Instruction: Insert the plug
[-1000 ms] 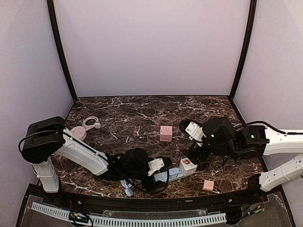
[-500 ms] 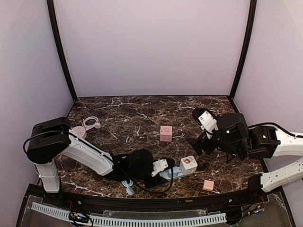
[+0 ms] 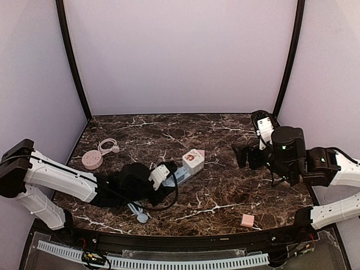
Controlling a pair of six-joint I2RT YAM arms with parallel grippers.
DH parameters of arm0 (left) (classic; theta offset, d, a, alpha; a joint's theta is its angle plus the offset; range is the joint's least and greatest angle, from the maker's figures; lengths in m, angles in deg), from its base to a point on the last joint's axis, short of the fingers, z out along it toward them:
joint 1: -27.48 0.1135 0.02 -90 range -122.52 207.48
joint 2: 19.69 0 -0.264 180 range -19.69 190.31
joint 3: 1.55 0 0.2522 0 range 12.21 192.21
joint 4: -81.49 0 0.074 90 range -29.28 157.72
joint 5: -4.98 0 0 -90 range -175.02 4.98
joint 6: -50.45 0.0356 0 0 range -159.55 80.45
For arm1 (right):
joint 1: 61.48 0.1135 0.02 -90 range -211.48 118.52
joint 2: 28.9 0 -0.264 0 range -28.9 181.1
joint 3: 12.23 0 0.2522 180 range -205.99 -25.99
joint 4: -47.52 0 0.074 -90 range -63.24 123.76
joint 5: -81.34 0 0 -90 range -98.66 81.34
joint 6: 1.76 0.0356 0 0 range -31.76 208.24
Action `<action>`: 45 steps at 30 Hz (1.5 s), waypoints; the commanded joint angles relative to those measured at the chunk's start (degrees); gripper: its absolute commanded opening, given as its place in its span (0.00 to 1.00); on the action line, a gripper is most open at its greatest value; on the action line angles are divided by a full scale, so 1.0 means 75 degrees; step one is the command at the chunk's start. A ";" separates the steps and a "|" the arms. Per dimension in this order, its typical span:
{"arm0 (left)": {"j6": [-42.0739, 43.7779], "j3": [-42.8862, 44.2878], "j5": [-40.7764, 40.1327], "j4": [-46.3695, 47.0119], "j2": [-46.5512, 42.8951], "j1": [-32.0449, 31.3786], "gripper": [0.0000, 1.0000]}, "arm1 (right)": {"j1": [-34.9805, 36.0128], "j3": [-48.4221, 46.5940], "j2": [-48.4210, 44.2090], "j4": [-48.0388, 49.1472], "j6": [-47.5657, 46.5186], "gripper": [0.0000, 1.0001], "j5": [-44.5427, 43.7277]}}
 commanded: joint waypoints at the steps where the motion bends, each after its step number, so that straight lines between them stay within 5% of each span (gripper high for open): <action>1: -0.0675 -0.0307 -0.1470 0.0055 -0.0622 0.0518 0.06 | -0.0121 -0.0073 -0.0040 0.0291 0.0466 0.99 -0.0220; 11: -0.2051 0.0624 -0.1089 -0.0161 0.0716 0.2644 0.07 | -0.0335 0.0002 0.0671 0.0345 0.1385 0.99 0.0075; 23: -0.2307 0.1997 -0.0381 0.0054 0.2749 0.3066 0.10 | -0.0433 0.0183 0.1414 0.0360 0.1907 0.99 0.0472; 28: -0.2323 0.1992 -0.0197 0.0057 0.2834 0.3066 0.31 | -0.0535 0.0254 0.1558 0.0462 0.1817 0.99 0.0540; 33: -0.2308 0.2004 -0.0280 -0.0265 0.2568 0.3066 0.78 | -0.0607 0.0347 0.1628 0.0661 0.1689 0.99 0.0726; 35: -0.2234 0.2066 -0.0681 -0.0622 0.2315 0.3066 0.88 | -0.0629 0.0364 0.1631 0.0695 0.1651 0.98 0.0780; 40: -0.2259 0.2275 -0.1612 -0.1988 0.1517 0.3423 0.92 | -0.0654 0.0421 0.1512 0.0736 0.1529 0.99 0.0868; 45: -0.2464 0.2418 -0.1327 -0.2799 0.1263 0.4522 0.89 | -0.0667 0.0534 0.1366 0.0933 0.1392 0.99 0.1074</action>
